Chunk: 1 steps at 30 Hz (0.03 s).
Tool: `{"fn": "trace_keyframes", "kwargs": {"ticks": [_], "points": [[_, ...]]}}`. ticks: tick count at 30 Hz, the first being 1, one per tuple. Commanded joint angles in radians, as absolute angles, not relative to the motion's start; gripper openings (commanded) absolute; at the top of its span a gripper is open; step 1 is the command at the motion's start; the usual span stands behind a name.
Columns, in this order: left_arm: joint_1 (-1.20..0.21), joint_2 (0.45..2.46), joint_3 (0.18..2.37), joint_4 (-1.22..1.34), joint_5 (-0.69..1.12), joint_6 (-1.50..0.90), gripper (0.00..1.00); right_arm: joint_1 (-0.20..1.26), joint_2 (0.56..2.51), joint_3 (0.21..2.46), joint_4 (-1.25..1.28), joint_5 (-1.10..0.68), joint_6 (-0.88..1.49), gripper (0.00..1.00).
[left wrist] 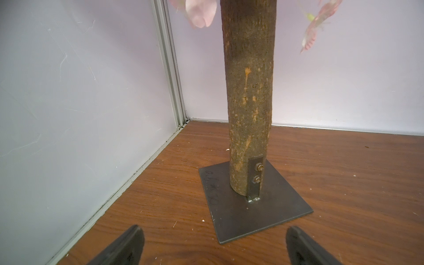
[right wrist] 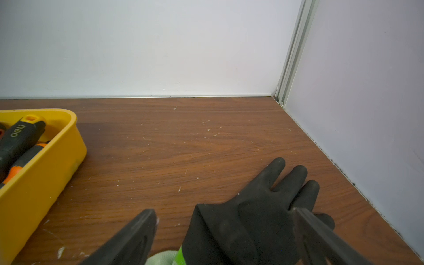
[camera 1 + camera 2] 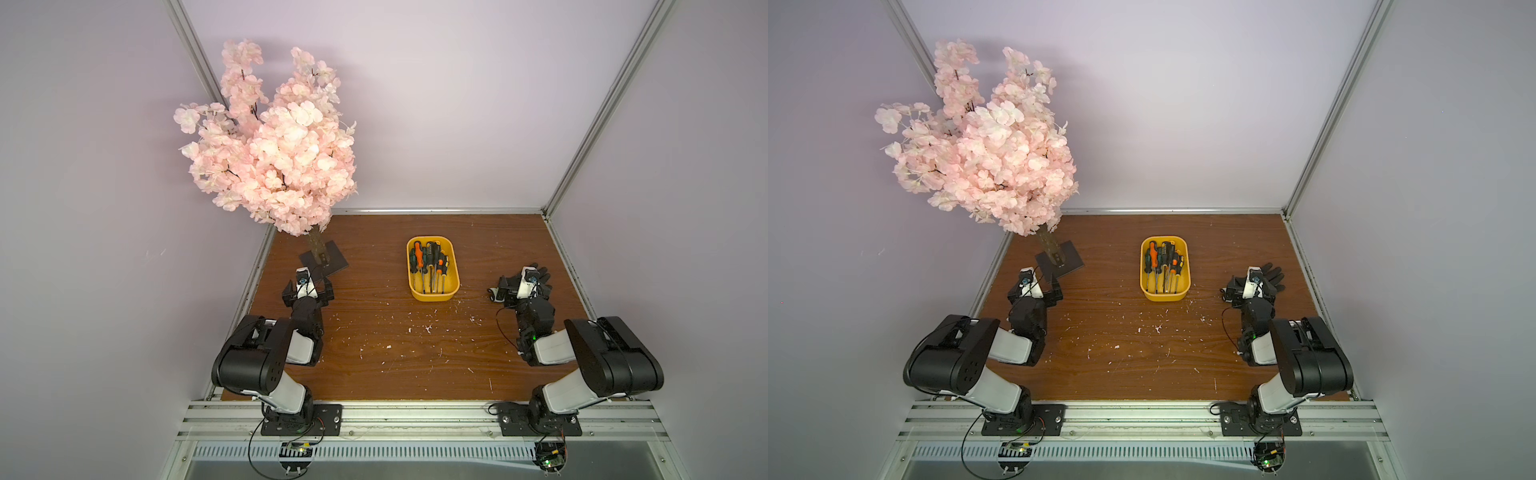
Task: Put the screwdriver on the desktop into the storage box
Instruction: Reset both arms
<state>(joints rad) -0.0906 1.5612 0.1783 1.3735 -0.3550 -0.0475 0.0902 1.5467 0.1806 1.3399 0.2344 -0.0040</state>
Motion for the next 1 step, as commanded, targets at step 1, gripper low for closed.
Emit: {"fn": "trace_keyframes", "kwargs": {"ticks": [1], "points": [[-0.081,1.564,0.173,1.403,-0.347,-0.034,0.99,0.093,1.545,0.197,1.362,0.224,-0.017,1.00]]}}
